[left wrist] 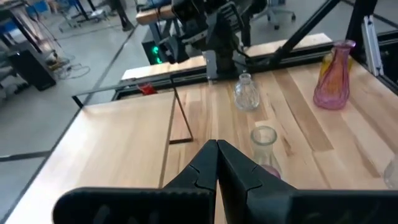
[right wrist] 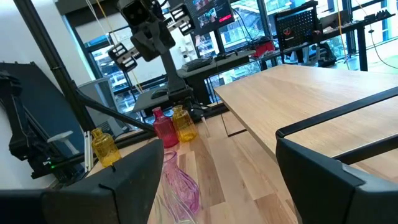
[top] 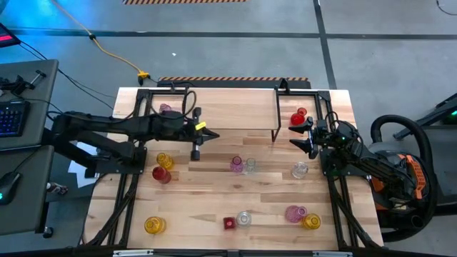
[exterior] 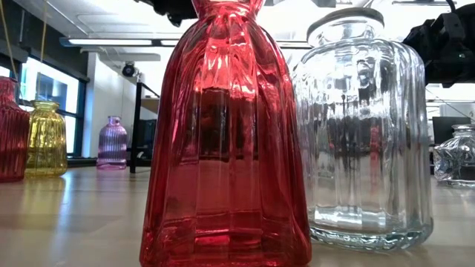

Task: Sort vases onto shelf
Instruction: Put the left red vase on the shelf

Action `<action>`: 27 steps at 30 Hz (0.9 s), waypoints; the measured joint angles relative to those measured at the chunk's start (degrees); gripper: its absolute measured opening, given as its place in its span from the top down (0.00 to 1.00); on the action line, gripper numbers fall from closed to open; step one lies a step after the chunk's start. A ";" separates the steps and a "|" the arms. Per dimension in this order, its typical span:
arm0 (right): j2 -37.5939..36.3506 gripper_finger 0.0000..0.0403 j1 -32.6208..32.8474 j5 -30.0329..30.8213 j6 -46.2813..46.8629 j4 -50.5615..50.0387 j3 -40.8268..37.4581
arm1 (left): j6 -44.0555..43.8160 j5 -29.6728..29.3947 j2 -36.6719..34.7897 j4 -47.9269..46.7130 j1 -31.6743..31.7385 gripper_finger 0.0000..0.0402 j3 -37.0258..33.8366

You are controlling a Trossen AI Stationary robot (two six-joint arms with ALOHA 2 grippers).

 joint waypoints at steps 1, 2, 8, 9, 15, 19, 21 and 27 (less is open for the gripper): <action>0.00 0.25 0.00 -0.02 0.02 0.00 -0.02 | 0.00 0.00 0.83 -0.08 0.00 0.99 0.30; 0.00 0.25 0.00 -0.01 0.01 -0.01 -0.02 | 0.00 -0.01 1.54 -0.09 0.00 0.99 0.55; 0.00 0.25 0.00 -0.02 0.01 -0.01 -0.01 | -0.02 0.30 5.64 -0.89 0.00 0.88 2.19; 0.00 0.25 0.00 0.00 0.01 -0.02 0.00 | -0.04 0.58 6.25 -1.36 0.00 0.86 2.37; 0.00 0.25 0.01 0.00 0.01 0.00 -0.01 | -0.14 3.88 10.13 -1.50 -0.39 0.77 2.71; 0.00 0.25 0.02 0.00 0.00 -0.02 0.00 | 1.58 4.13 11.86 -1.34 -1.43 0.73 2.71; 0.00 0.25 0.00 0.00 0.00 -0.02 -0.02 | 2.78 4.29 12.47 -1.39 -2.07 0.72 2.71; 0.00 0.25 0.02 0.00 0.02 -0.02 0.00 | 4.71 5.42 14.05 -1.47 -3.36 0.69 2.71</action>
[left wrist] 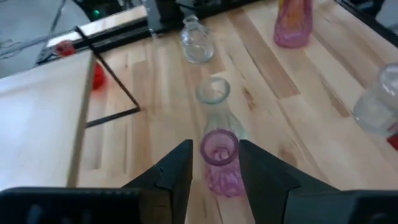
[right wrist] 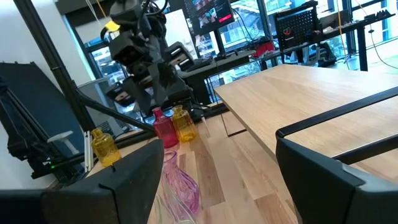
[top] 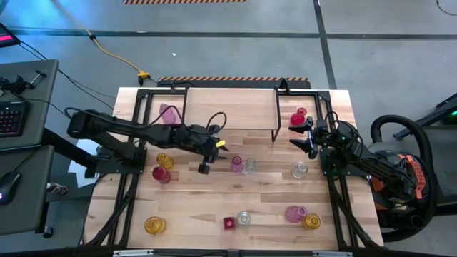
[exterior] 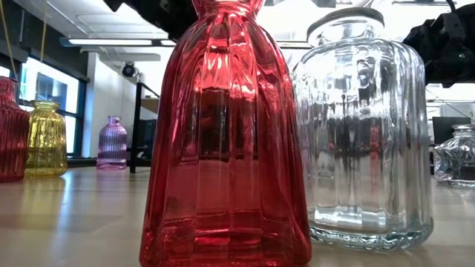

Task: Sort vases onto shelf
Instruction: Put the left red vase on the shelf

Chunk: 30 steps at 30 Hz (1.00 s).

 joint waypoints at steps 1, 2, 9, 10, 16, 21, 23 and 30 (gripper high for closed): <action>0.00 0.25 -0.02 0.00 0.00 0.02 0.00 | 0.58 -0.02 0.32 0.25 -0.18 0.68 0.00; 0.00 0.25 -0.01 0.00 -0.02 0.02 0.00 | 1.43 0.00 0.76 0.69 -0.32 0.68 0.00; 0.00 0.25 0.00 -0.01 -0.01 0.00 -0.02 | 6.61 -0.09 4.10 0.88 -1.77 0.67 0.00; 0.00 0.25 0.00 0.00 -0.02 0.00 0.00 | 6.74 -0.11 4.69 0.93 -1.90 0.67 -0.02; 0.00 0.25 -0.02 0.00 0.00 0.00 0.00 | 7.48 -0.28 6.30 2.96 -2.00 0.67 -0.02; 0.00 0.25 -0.02 0.00 -0.02 0.02 -0.02 | 9.72 -0.28 6.30 3.20 -2.20 0.67 0.00; 0.00 0.25 0.01 -0.01 -0.01 0.01 -0.01 | 10.07 -0.28 6.30 3.17 -2.43 0.67 -0.02; 0.00 0.25 -0.02 0.00 -0.02 0.00 -0.02 | 2.48 -3.05 2.49 3.28 -3.01 0.67 0.02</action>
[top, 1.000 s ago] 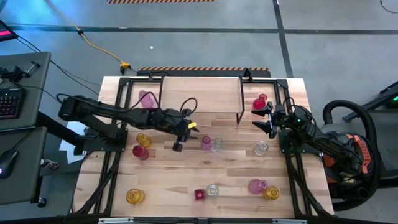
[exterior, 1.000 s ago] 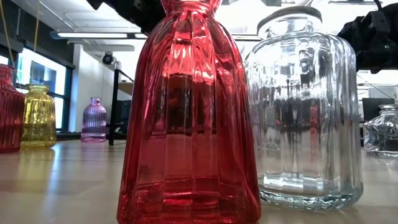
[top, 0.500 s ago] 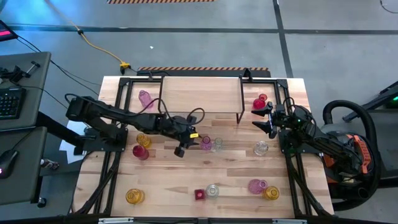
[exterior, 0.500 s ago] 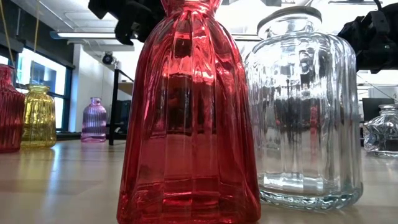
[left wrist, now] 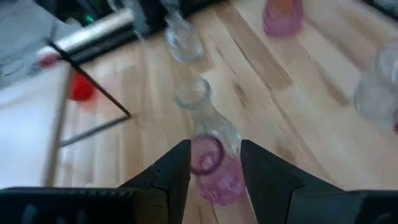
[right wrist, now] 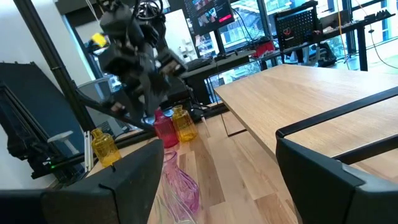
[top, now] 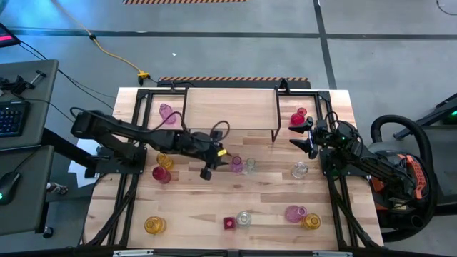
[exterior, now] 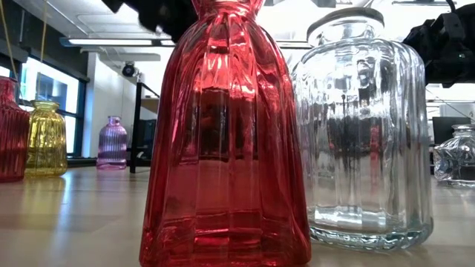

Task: Sort vases onto shelf
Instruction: Put the left red vase on the shelf

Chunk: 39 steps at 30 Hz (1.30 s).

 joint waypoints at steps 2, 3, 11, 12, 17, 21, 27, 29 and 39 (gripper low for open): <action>0.00 0.25 0.01 -0.01 0.01 0.01 0.00 | 0.30 -0.07 -1.41 -0.44 0.40 0.67 0.00; 0.00 0.25 0.01 -0.01 0.01 0.01 0.00 | 0.65 -0.20 -1.96 -0.31 0.69 0.67 0.00; 0.00 0.25 0.01 -0.02 0.01 0.01 0.01 | -2.89 -3.42 -6.50 -5.94 1.51 0.67 -0.02; 0.01 0.25 0.01 -0.01 0.00 0.01 0.02 | -2.95 -5.11 -7.68 -8.98 1.29 0.67 -0.02; 0.07 0.25 0.01 0.00 0.02 0.01 0.02 | -10.59 -7.88 -13.82 -20.48 0.26 0.67 -0.02; 0.07 0.25 0.02 0.00 0.02 0.00 0.01 | -20.75 -8.28 -18.48 -30.59 0.27 0.67 -0.02; 0.04 0.25 0.01 -0.01 0.01 0.00 0.02 | -29.78 0.50 -23.56 -43.86 -1.07 0.67 -0.02; 0.07 0.25 0.01 0.00 0.00 0.02 0.00 | -32.97 4.63 -24.67 -46.97 -1.77 0.67 -0.04; 0.07 0.25 0.00 -0.01 0.01 0.00 0.00 | -41.15 11.11 -26.81 -64.09 -4.77 0.67 3.77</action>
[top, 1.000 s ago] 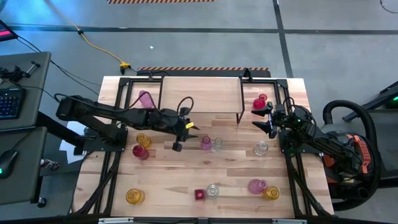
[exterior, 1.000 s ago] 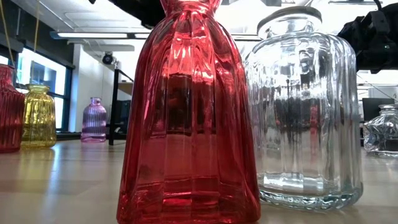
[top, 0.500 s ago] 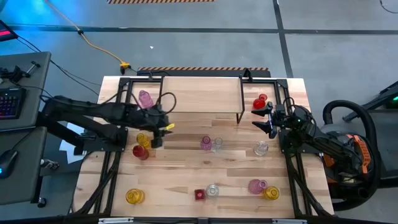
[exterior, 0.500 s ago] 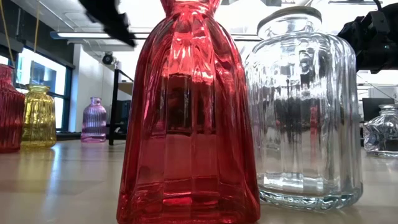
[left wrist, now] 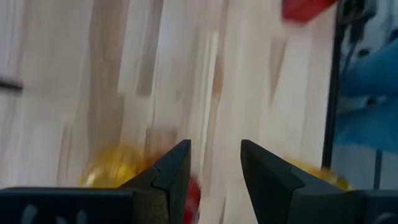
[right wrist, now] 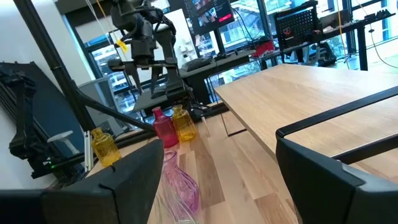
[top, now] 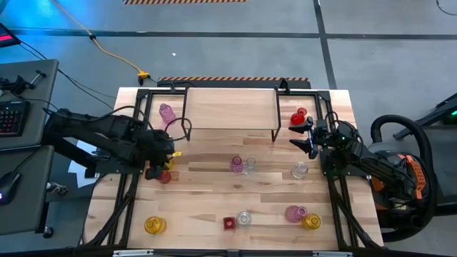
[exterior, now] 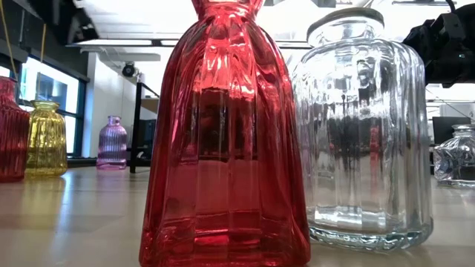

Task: Sort vases onto shelf
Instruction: Put the left red vase on the shelf

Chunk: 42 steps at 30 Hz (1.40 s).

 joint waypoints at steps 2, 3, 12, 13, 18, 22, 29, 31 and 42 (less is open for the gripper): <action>0.02 0.25 0.00 0.01 0.00 0.00 0.01 | -0.97 0.00 0.00 -3.75 -0.71 0.67 0.48; 0.02 0.25 0.01 0.01 -0.01 0.00 0.02 | -1.61 0.00 0.00 -6.01 -1.09 0.67 0.48; 0.02 0.25 0.02 -0.01 -0.01 0.00 0.00 | -2.78 -0.42 0.02 -12.40 -4.82 0.67 0.43; 0.02 0.25 0.00 0.01 0.01 0.00 0.02 | -3.44 -0.64 0.02 -12.47 -5.21 0.67 0.43; 0.02 0.25 0.00 0.00 0.00 0.00 0.00 | -7.47 -2.70 0.02 -12.10 -7.72 0.67 0.43; 0.02 0.25 0.00 0.00 0.01 0.00 0.00 | -11.88 -6.05 0.05 -10.03 -10.49 0.67 0.43; 0.02 0.25 0.00 -0.02 0.01 0.00 0.00 | -18.96 -7.53 0.35 -9.38 -15.70 0.67 -1.45; 0.02 0.25 0.00 0.00 0.01 0.00 0.01 | -20.62 -7.41 0.31 -8.79 -17.53 0.67 -2.15; 0.02 0.25 0.00 -0.02 0.01 0.00 0.02 | -24.23 -12.14 2.25 -6.70 -22.05 0.67 -2.23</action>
